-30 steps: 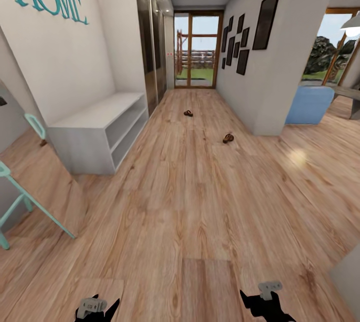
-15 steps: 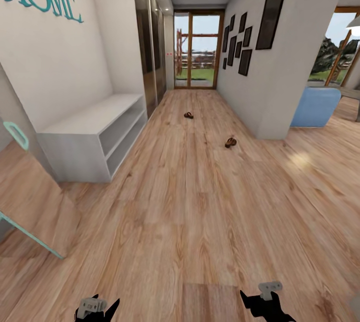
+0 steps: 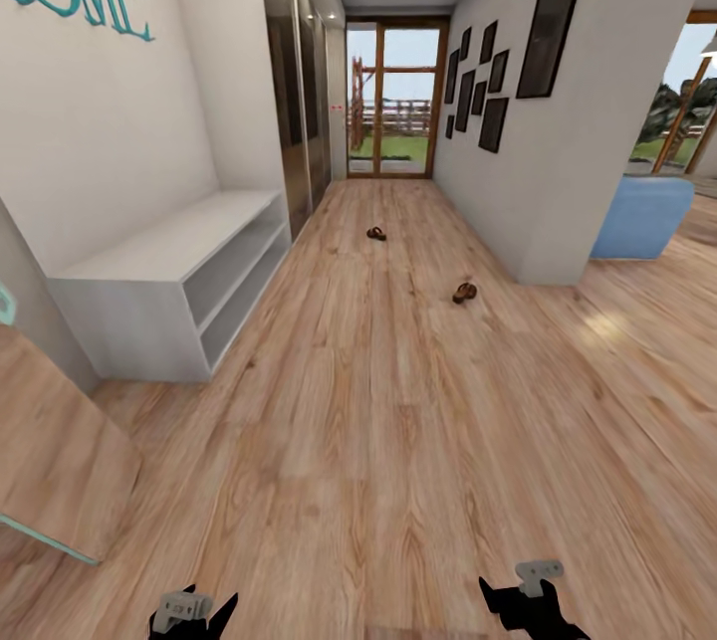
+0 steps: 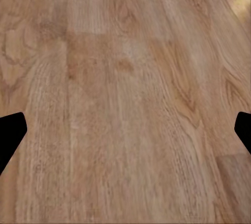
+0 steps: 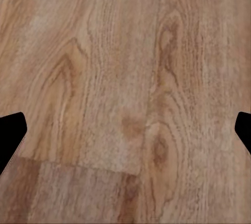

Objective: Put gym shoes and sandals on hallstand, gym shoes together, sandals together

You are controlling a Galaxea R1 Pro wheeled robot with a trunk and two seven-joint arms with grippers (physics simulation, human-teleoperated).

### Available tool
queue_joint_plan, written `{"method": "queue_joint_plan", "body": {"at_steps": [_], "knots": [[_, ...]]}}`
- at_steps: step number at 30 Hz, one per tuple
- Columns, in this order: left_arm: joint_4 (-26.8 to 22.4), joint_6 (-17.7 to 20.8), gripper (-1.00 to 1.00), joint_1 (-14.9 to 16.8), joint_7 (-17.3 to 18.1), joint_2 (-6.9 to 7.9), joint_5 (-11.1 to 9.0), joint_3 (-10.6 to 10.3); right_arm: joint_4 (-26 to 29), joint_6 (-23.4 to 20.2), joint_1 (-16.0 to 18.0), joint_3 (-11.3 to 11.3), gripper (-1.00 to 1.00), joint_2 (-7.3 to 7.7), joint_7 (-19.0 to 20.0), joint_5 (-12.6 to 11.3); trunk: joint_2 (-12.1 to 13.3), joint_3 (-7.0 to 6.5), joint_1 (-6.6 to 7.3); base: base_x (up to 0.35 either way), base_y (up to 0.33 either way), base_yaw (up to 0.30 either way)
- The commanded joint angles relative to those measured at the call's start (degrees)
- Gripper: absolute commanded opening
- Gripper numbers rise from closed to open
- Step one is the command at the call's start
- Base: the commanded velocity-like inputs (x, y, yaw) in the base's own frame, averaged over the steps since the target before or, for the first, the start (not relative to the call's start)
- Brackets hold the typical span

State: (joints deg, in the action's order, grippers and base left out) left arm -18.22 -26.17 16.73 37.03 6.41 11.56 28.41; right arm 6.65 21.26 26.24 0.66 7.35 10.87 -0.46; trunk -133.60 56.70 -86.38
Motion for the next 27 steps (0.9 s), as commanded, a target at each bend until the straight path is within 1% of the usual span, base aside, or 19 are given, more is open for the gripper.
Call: {"method": "queue_joint_plan", "body": {"at_steps": [1, 20, 27], "knots": [[0.02, -0.29, 1.00, 0.05, 0.24, -0.02, 0.55, 0.49, -0.05, 0.18, 0.04, 0.04, 1.00, 0.01, 0.19, -0.06, -0.02, 0.05, -0.02, 0.337, 0.000, 0.000], [0.02, -0.29, 1.00, 0.05, 0.24, 0.01, 0.48, 0.51, -0.06, 0.18, 0.04, 0.04, 1.00, 0.03, 0.17, -0.06, -0.02, 0.05, -0.02, 0.337, 0.000, -0.002], [-0.05, -0.29, 1.00, 0.05, 0.24, 0.00, 0.48, 0.51, -0.06, 0.18, 0.04, 0.04, 1.00, 0.03, 0.13, -0.06, -0.02, 0.05, -0.02, 0.337, 0.000, -0.137]]}}
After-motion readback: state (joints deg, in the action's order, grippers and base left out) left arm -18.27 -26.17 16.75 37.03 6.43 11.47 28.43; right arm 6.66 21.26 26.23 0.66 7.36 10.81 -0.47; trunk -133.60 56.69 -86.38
